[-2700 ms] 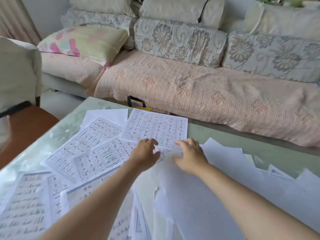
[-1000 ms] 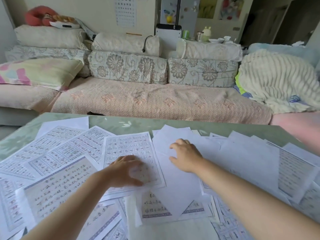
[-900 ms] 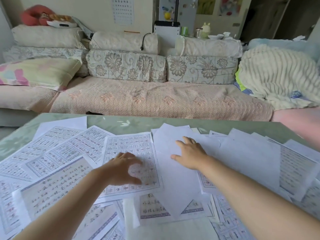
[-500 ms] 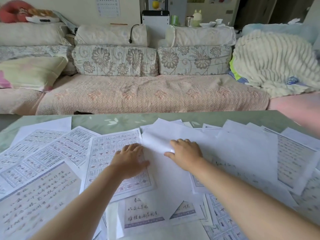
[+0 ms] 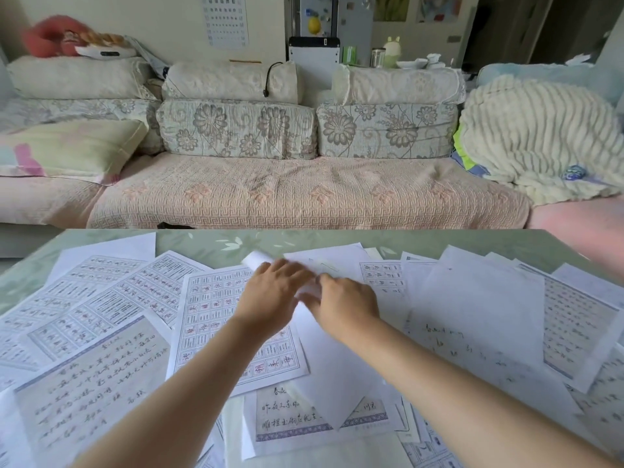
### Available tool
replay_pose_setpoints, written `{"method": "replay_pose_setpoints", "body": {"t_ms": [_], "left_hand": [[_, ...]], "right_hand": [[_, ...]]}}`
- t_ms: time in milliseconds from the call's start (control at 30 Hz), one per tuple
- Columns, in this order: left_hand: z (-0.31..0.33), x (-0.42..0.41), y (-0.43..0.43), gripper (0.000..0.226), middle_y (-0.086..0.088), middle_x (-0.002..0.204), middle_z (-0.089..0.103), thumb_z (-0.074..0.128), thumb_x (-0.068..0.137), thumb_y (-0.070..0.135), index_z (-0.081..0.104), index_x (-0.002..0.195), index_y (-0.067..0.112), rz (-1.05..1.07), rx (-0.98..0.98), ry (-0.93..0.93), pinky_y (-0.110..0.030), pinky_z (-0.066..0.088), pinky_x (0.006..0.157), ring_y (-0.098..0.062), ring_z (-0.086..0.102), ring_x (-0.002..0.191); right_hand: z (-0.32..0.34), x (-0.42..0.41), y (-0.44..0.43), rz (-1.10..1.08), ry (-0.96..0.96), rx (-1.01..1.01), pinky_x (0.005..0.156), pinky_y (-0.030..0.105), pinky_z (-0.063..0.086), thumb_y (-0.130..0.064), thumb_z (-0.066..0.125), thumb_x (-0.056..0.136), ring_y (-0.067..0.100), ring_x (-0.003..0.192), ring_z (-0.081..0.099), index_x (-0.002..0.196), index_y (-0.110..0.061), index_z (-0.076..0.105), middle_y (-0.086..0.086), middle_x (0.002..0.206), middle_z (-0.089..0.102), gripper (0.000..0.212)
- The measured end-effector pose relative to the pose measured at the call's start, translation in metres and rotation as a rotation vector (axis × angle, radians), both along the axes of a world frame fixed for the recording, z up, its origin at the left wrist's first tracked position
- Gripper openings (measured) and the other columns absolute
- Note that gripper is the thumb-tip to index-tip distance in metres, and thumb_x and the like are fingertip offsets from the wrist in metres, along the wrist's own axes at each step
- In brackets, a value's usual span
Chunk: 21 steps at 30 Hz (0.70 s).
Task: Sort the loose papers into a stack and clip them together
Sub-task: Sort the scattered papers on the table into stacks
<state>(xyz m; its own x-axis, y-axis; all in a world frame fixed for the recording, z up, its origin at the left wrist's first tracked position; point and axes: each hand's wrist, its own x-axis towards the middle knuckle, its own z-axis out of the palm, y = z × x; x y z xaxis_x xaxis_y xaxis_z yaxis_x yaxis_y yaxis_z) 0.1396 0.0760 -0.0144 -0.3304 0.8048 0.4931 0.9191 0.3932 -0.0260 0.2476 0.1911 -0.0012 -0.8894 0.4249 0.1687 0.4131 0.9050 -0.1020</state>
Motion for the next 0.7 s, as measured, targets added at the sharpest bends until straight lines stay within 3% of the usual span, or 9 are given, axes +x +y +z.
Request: {"method": "replay_pose_setpoints", "body": {"t_ms": [100, 167, 233, 300, 367, 467, 567, 633, 700], "left_hand": [[-0.006, -0.004, -0.025, 0.032, 0.009, 0.078, 0.072, 0.070, 0.059, 0.012, 0.074, 0.086, 0.028, 0.042, 0.013, -0.011, -0.031, 0.051, 0.068, -0.021, 0.066, 0.077], [-0.012, -0.008, -0.046, 0.028, 0.011, 0.078, 0.073, 0.062, 0.063, 0.013, 0.075, 0.083, 0.028, 0.067, 0.033, -0.078, -0.029, 0.051, 0.065, -0.020, 0.066, 0.076], [-0.018, -0.016, -0.067, 0.026, 0.012, 0.084, 0.074, 0.063, 0.068, 0.011, 0.076, 0.084, 0.028, 0.092, 0.055, -0.150, -0.029, 0.054, 0.066, -0.020, 0.068, 0.081], [-0.022, -0.026, -0.088, 0.026, 0.011, 0.095, 0.075, 0.070, 0.075, 0.008, 0.078, 0.090, 0.028, 0.131, 0.051, -0.219, -0.033, 0.057, 0.075, -0.020, 0.067, 0.094], [-0.022, -0.034, -0.107, 0.030, 0.007, 0.116, 0.070, 0.066, 0.083, 0.008, 0.077, 0.099, 0.031, 0.191, 0.015, -0.297, -0.037, 0.050, 0.093, -0.020, 0.059, 0.117], [-0.016, -0.034, -0.129, 0.059, 0.005, 0.150, 0.042, 0.047, 0.083, 0.001, 0.064, 0.124, 0.040, 0.340, -0.153, -0.402, -0.041, 0.027, 0.114, -0.020, 0.028, 0.143], [-0.009, -0.025, -0.141, 0.071, 0.001, 0.155, 0.032, 0.041, 0.078, 0.000, 0.049, 0.140, 0.034, 0.495, -0.104, -0.585, -0.041, 0.027, 0.115, -0.022, 0.024, 0.142], [-0.011, -0.019, -0.150, 0.070, -0.002, 0.156, 0.032, 0.041, 0.078, -0.001, 0.048, 0.141, 0.029, 0.554, -0.006, -0.678, -0.040, 0.028, 0.115, -0.025, 0.027, 0.141], [-0.018, -0.014, -0.158, 0.068, -0.005, 0.156, 0.031, 0.042, 0.077, -0.002, 0.052, 0.139, 0.024, 0.601, 0.126, -0.766, -0.038, 0.027, 0.116, -0.025, 0.026, 0.142]], "right_hand": [[0.007, 0.005, -0.022, 0.133, -0.193, -0.224, 0.101, 0.048, 0.034, -0.075, 0.035, 0.088, 0.026, 0.128, 0.051, 0.136, -0.029, 0.044, 0.001, 0.138, 0.055, 0.067], [0.007, 0.006, -0.025, 0.197, -0.261, -0.365, 0.112, 0.050, 0.027, -0.081, 0.046, 0.078, 0.023, 0.144, 0.032, 0.151, -0.032, 0.026, -0.002, 0.157, 0.034, 0.090], [0.001, 0.004, -0.024, 0.255, -0.351, -0.325, 0.118, 0.052, 0.015, -0.082, 0.055, 0.071, 0.019, 0.151, 0.011, 0.156, -0.033, 0.009, -0.004, 0.165, 0.012, 0.108], [-0.005, 0.001, -0.031, 0.285, -0.430, -0.288, 0.119, 0.056, 0.006, -0.086, 0.045, 0.073, 0.018, 0.153, -0.001, 0.156, -0.038, 0.009, -0.004, 0.166, 0.004, 0.102], [-0.011, -0.005, -0.046, 0.278, -0.445, -0.337, 0.118, 0.057, 0.006, -0.086, 0.028, 0.079, 0.019, 0.153, 0.002, 0.153, -0.043, 0.019, -0.002, 0.166, 0.007, 0.086], [-0.017, -0.016, -0.074, 0.261, -0.402, -0.316, 0.112, 0.052, 0.019, -0.074, 0.021, 0.090, 0.026, 0.146, 0.022, 0.144, -0.044, 0.037, 0.004, 0.157, 0.029, 0.063], [-0.020, -0.027, -0.093, 0.282, -0.284, -0.263, 0.109, 0.046, 0.027, -0.047, 0.033, 0.098, 0.030, 0.134, 0.034, 0.137, -0.039, 0.049, 0.007, 0.140, 0.044, 0.043], [-0.019, -0.035, -0.095, 0.269, -0.196, -0.199, 0.108, 0.042, 0.030, -0.029, 0.042, 0.095, 0.029, 0.130, 0.037, 0.138, -0.036, 0.051, 0.006, 0.138, 0.045, 0.044], [-0.019, -0.044, -0.086, 0.187, -0.135, -0.162, 0.106, 0.038, 0.032, -0.027, 0.048, 0.093, 0.028, 0.130, 0.036, 0.137, -0.034, 0.051, 0.004, 0.140, 0.044, 0.045]]}}
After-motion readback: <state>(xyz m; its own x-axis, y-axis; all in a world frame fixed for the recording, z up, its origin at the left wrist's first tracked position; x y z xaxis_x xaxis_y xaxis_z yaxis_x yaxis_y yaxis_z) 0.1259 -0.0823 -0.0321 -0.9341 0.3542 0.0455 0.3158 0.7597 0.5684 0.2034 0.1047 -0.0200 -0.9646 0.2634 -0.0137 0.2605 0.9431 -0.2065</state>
